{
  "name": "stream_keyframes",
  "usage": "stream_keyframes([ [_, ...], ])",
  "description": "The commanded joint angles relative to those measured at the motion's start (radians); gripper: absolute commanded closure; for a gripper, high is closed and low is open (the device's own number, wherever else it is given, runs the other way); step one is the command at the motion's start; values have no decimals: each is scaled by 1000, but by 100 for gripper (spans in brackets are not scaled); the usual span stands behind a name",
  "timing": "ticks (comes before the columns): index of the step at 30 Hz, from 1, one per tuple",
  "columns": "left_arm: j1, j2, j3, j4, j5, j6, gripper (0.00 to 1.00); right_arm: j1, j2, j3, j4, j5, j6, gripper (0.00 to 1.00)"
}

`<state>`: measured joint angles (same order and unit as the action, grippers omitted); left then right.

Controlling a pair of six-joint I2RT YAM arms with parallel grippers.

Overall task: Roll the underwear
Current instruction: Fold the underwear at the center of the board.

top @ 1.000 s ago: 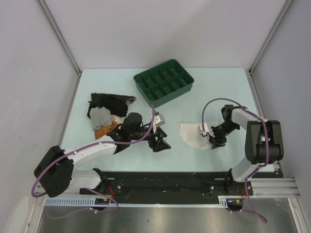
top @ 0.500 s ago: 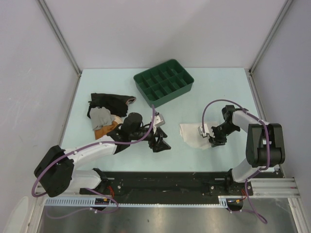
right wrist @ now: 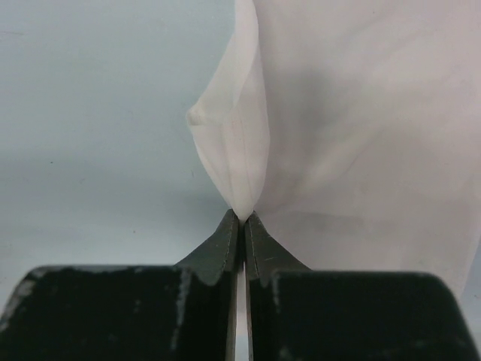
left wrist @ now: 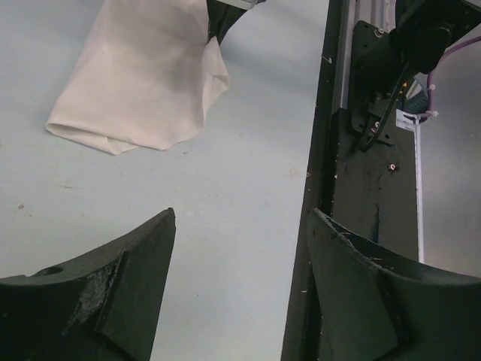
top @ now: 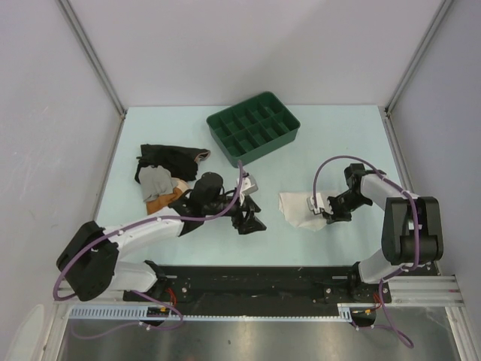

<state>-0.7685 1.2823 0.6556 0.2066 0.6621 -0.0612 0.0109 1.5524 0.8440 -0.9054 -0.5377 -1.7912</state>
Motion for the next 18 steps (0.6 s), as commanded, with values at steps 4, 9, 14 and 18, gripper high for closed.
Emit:
stream_keyframes([
  [4,-5,46,76,25,44,14,25,-3,-20,116,-93,-22,21,95],
  [9,-6,54,64,42,45,4,25,15,35,199,-82,-10,73,94],
  [14,-6,57,56,47,45,0,25,30,110,262,-56,2,124,92],
  [18,-6,60,58,50,47,-3,25,41,165,317,-46,5,154,92],
])
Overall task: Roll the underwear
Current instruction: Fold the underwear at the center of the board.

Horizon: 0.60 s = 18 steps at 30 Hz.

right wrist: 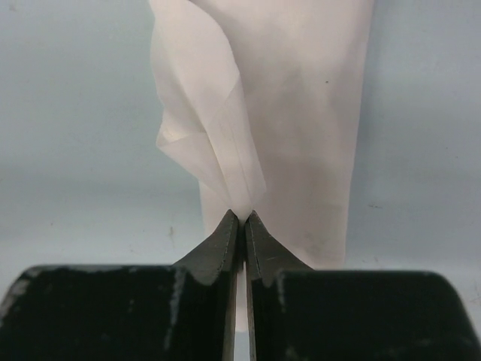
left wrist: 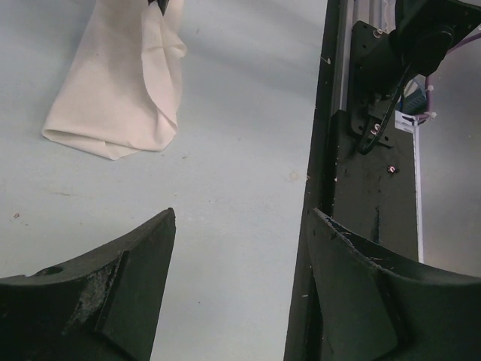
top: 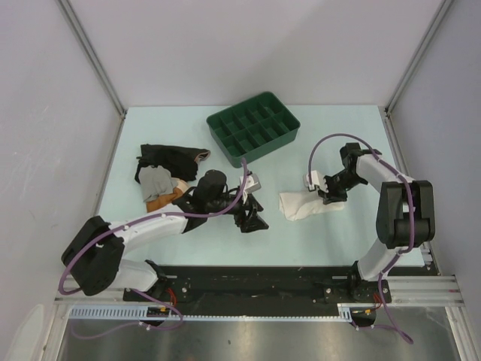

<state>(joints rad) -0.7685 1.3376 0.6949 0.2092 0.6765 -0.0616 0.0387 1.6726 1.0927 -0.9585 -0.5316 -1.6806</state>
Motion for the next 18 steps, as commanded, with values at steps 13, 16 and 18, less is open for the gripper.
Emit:
stream_keyframes([
  [13,-12,31,15,73,43,-21,25,27,153,167,56,24,145,86],
  [16,-14,35,15,79,44,-24,25,30,164,174,96,28,197,80],
  [18,-15,40,17,84,47,-27,25,32,162,176,128,30,235,74],
])
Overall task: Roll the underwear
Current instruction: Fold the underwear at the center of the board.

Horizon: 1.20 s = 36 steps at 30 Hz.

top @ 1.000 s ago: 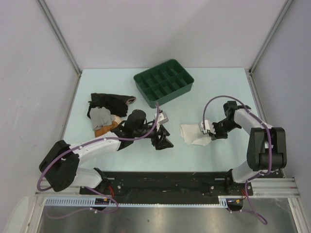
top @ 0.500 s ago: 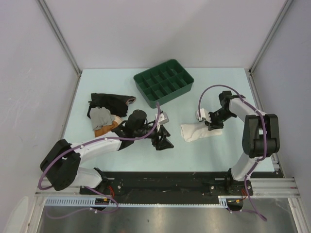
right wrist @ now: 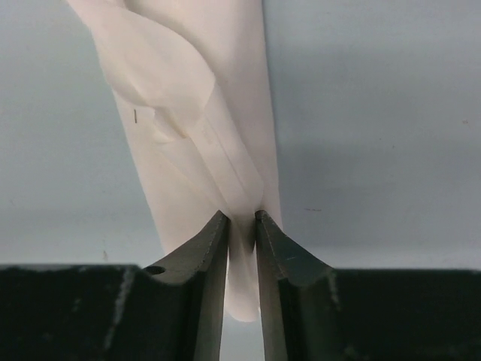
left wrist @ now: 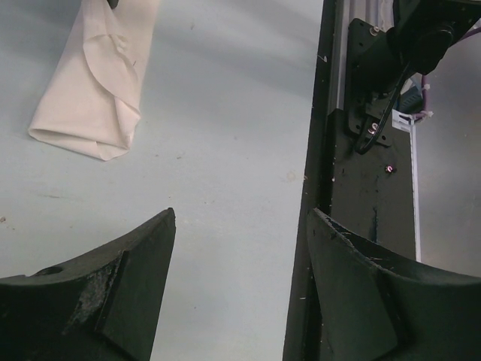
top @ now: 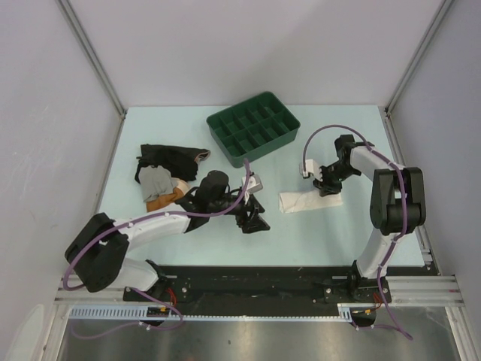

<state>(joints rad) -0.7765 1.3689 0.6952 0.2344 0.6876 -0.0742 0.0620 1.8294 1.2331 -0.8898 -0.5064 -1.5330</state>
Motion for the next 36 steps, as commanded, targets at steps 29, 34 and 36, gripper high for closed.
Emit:
stream_keyframes([
  [29,-73,99,67,106,30,-55,25,-87,86,232,-39,-115,285,40],
  [34,-76,96,63,114,26,-61,25,-83,169,278,-169,-115,212,38],
  [36,-79,90,55,117,23,-62,25,-82,202,299,-225,-115,185,37],
])
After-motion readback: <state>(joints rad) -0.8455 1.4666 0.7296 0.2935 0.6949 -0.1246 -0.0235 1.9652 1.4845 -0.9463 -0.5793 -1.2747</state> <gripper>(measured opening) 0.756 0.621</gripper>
